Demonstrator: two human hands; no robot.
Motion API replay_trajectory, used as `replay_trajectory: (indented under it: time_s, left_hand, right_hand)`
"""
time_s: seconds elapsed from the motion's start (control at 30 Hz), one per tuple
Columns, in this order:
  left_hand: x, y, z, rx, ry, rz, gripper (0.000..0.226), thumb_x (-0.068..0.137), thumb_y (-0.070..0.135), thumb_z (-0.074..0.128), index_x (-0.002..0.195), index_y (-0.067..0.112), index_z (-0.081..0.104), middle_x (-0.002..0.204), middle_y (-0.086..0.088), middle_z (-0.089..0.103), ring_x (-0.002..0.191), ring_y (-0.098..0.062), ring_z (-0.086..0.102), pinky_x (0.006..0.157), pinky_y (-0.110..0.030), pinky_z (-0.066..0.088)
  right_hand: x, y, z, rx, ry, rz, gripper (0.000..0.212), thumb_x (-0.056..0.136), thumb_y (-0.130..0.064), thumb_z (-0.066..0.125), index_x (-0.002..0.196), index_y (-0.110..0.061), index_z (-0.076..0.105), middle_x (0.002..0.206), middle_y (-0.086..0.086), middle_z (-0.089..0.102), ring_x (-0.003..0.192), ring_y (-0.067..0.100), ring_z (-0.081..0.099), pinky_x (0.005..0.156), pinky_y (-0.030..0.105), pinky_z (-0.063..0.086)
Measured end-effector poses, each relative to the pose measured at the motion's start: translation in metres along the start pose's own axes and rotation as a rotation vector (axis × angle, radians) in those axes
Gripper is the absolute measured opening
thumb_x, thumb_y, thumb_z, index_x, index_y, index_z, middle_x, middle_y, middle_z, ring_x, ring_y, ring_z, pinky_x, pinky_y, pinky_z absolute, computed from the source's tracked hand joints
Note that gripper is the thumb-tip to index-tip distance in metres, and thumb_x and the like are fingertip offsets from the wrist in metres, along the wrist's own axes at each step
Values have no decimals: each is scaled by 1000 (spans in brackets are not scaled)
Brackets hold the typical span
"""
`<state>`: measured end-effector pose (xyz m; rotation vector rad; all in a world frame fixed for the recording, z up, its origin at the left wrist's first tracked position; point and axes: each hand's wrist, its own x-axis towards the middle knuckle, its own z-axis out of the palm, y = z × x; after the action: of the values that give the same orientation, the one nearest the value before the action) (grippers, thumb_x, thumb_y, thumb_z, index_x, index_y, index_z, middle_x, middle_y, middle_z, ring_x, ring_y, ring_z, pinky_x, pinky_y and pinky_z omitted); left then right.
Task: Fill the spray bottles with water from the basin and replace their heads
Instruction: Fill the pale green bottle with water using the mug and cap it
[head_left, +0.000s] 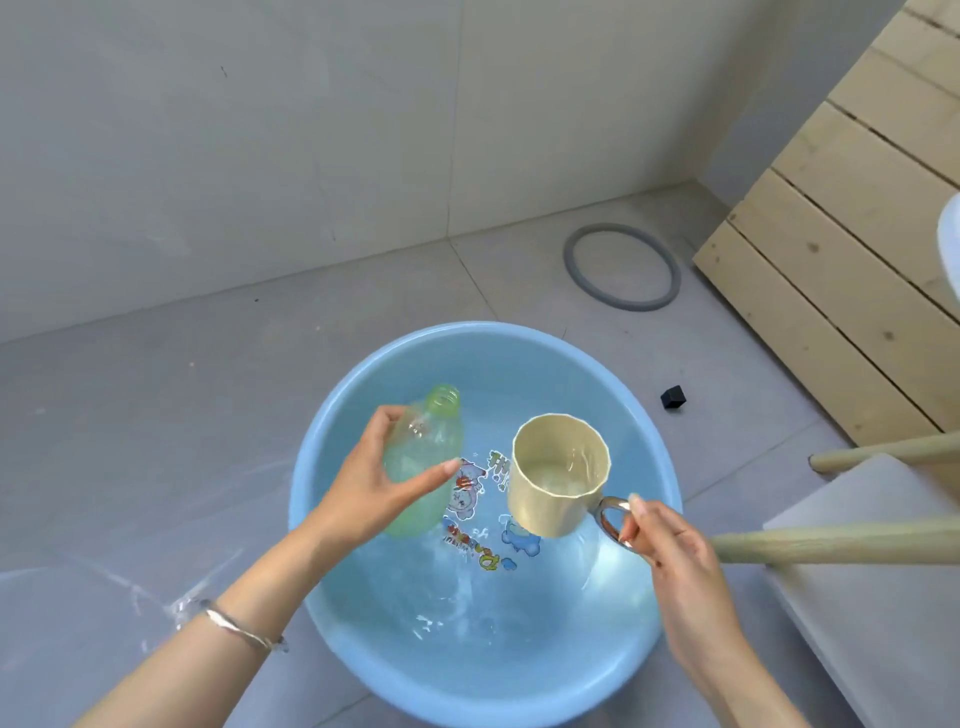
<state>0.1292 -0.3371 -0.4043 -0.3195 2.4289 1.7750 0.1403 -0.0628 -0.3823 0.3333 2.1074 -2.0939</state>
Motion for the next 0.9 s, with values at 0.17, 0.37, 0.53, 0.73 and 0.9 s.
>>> replay_trajectory:
  time_s: [0.17, 0.37, 0.53, 0.73, 0.9]
  left_hand:
    - [3, -7, 15, 152, -80, 105, 64, 63, 70, 73, 116, 49, 45, 121, 26, 53, 114, 16, 46, 91, 3, 28]
    - [-1, -13, 17, 259, -164, 157, 73, 55, 84, 63, 115, 48, 45, 119, 29, 53, 113, 9, 50, 92, -9, 36]
    - [-3, -17, 18, 338, -170, 179, 80, 58, 80, 65, 123, 39, 45, 117, 27, 55, 108, 1, 53, 91, -16, 40]
    - [-3, -19, 19, 370, -166, 210, 83, 60, 77, 66, 128, 32, 47, 124, 22, 55, 115, -2, 52, 97, -23, 40]
    - [-2, -22, 20, 377, -164, 200, 86, 60, 78, 65, 130, 32, 46, 128, 21, 54, 119, -3, 50, 100, -26, 40]
  right_hand:
    - [3, -27, -8, -76, 84, -54, 54, 64, -67, 63, 55, -16, 46, 59, 1, 39, 61, 14, 38, 63, 22, 34]
    - [1, -40, 3, -208, 71, -136, 51, 83, -46, 65, 54, -12, 41, 55, 1, 25, 51, 11, 24, 46, 13, 25]
    - [-3, -43, 8, -313, 51, -202, 42, 79, -42, 59, 57, -9, 46, 52, -4, 29, 51, 9, 25, 46, 14, 22]
    - [-2, -49, 7, -422, 68, -279, 57, 71, -66, 57, 65, -9, 54, 65, 26, 51, 57, 12, 40, 51, 19, 29]
    - [-5, -55, 11, -473, 73, -319, 59, 77, -58, 59, 65, -1, 54, 63, 21, 53, 54, 10, 39, 49, 16, 28]
